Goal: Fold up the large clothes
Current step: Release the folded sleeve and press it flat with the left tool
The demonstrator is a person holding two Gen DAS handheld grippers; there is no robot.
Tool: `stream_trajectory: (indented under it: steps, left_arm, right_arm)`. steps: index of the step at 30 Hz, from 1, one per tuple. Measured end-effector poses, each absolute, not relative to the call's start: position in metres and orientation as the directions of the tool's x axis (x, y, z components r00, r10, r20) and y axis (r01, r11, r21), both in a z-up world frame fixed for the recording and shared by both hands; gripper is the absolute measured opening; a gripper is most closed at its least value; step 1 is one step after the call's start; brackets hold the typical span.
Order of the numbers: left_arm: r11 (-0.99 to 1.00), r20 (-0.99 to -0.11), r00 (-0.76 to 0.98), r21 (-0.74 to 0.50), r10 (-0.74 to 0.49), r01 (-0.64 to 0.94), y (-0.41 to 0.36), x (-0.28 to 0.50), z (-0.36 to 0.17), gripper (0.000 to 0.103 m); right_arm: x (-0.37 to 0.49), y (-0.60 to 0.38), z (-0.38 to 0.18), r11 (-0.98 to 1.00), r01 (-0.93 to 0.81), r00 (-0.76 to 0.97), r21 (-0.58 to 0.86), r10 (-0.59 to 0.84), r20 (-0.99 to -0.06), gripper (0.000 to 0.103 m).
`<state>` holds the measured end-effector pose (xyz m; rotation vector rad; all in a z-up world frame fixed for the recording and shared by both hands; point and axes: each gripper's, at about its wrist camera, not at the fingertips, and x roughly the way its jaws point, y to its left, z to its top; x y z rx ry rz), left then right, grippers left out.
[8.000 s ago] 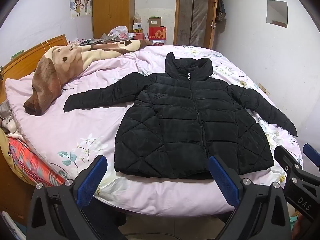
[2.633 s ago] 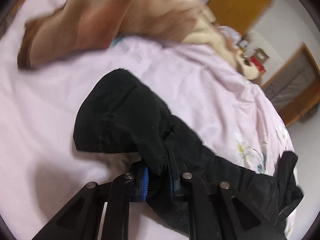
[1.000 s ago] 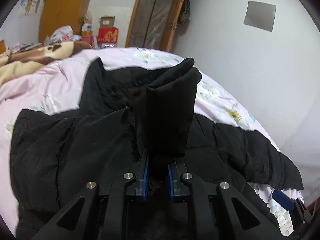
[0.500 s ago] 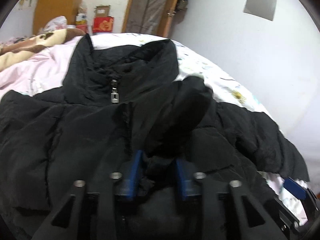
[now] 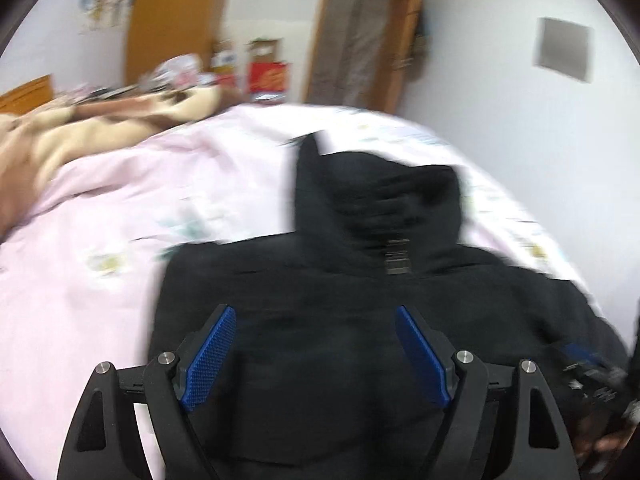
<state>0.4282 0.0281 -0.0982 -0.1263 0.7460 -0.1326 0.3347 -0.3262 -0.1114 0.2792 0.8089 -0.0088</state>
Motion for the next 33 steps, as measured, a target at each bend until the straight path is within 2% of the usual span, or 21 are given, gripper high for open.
stream_trajectory:
  steps: [3, 5, 7, 9, 11, 12, 13, 18, 21, 30, 33]
  left_arm:
    - [0.989, -0.714, 0.695, -0.143, -0.088, -0.022, 0.061, 0.441, -0.117, 0.082]
    - [0.991, -0.735, 0.675, -0.126, -0.063, -0.045, 0.071, 0.449, -0.130, 0.082]
    - [0.991, -0.756, 0.652, -0.119, -0.056, -0.053, 0.075, 0.455, -0.140, 0.082]
    - [0.991, -0.766, 0.640, -0.120, -0.057, -0.056, 0.075, 0.462, -0.145, 0.082]
    - [0.990, -0.763, 0.643, -0.127, -0.061, -0.056, 0.076, 0.463, -0.147, 0.082]
    - [0.992, -0.766, 0.641, -0.110, -0.047, -0.059, 0.073, 0.466, -0.149, 0.082]
    - [0.994, -0.772, 0.635, -0.093, -0.036, -0.056, 0.072, 0.465, -0.151, 0.082]
    - [0.998, -0.785, 0.619, -0.058, -0.021, -0.039, 0.064, 0.474, -0.162, 0.082]
    - [0.998, -0.797, 0.604, -0.047, -0.012, -0.042, 0.062, 0.478, -0.169, 0.084]
    - [0.999, -0.812, 0.584, 0.000, 0.027, -0.046, 0.056, 0.482, -0.178, 0.087]
    - [0.997, -0.823, 0.567, -0.017, 0.025, -0.069, 0.058, 0.480, -0.171, 0.087]
  right_arm:
    - [0.353, -0.318, -0.117, 0.958, 0.082, 0.677, 0.274, 0.149, -0.721, 0.101]
    - [0.363, -0.311, -0.123, 0.960, 0.067, 0.657, 0.273, 0.164, -0.736, 0.088]
    - [0.372, -0.306, -0.132, 0.961, 0.062, 0.619, 0.270, 0.176, -0.766, 0.054]
    - [0.378, -0.304, -0.139, 0.958, 0.069, 0.593, 0.279, 0.186, -0.783, 0.046]
    - [0.376, -0.304, -0.139, 0.950, 0.053, 0.604, 0.308, 0.215, -0.767, 0.028]
    - [0.373, -0.306, -0.136, 0.946, 0.050, 0.622, 0.320, 0.221, -0.751, 0.013]
    - [0.371, -0.309, -0.132, 0.945, 0.051, 0.635, 0.324, 0.220, -0.741, 0.009]
    - [0.363, -0.317, -0.123, 0.950, 0.066, 0.657, 0.306, 0.190, -0.730, 0.007]
    - [0.367, -0.317, -0.135, 0.961, 0.098, 0.620, 0.260, 0.145, -0.771, 0.007]
    - [0.377, -0.311, -0.152, 0.980, 0.110, 0.569, 0.168, 0.076, -0.819, 0.007]
    - [0.378, -0.309, -0.150, 0.985, 0.109, 0.556, 0.136, 0.053, -0.830, 0.012]
